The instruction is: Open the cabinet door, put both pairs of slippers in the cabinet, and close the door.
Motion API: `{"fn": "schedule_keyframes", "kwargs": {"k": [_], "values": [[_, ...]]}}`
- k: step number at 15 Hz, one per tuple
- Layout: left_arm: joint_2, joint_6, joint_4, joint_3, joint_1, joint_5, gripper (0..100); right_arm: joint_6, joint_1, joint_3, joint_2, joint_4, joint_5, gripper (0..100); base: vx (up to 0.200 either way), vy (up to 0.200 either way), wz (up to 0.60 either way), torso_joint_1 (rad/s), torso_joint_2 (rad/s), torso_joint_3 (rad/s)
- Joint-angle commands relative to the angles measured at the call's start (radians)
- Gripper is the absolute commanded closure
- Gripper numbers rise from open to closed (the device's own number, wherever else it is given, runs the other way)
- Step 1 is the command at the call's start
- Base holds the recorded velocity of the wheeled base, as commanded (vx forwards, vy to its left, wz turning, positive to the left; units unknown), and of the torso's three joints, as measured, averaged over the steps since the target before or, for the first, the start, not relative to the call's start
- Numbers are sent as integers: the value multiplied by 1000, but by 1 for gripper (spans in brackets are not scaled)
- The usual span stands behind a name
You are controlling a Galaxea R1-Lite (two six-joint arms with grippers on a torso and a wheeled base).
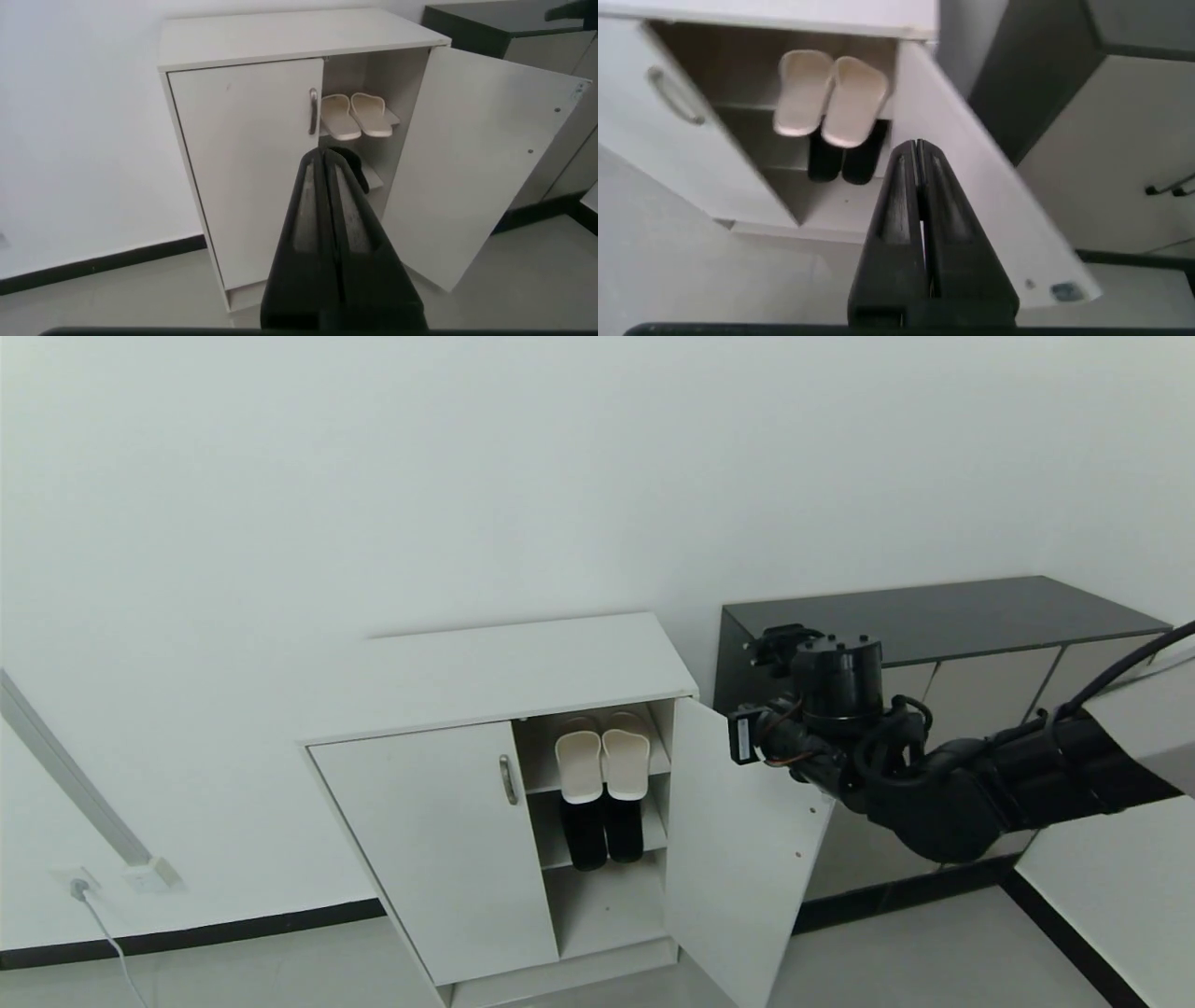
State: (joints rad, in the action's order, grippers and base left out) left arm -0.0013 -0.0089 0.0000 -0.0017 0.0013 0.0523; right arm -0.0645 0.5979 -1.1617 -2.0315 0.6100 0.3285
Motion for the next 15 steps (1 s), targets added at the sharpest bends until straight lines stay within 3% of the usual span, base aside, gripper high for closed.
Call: {"fn": "schedule_keyframes", "kwargs": {"k": [1, 8, 15], "values": [[1, 0, 0, 0, 0, 0, 100, -5, -38, -75, -56, -21, -9, 100, 0, 0, 0, 0, 0, 0], [1, 0, 0, 0, 0, 0, 100, -14, -119, -88, -138, -21, -28, 100, 0, 0, 0, 0, 0, 0], [1, -2, 0, 0, 0, 0, 100, -15, -193, -6, -141, -16, -40, 100, 0, 0, 0, 0, 0, 0]]}}
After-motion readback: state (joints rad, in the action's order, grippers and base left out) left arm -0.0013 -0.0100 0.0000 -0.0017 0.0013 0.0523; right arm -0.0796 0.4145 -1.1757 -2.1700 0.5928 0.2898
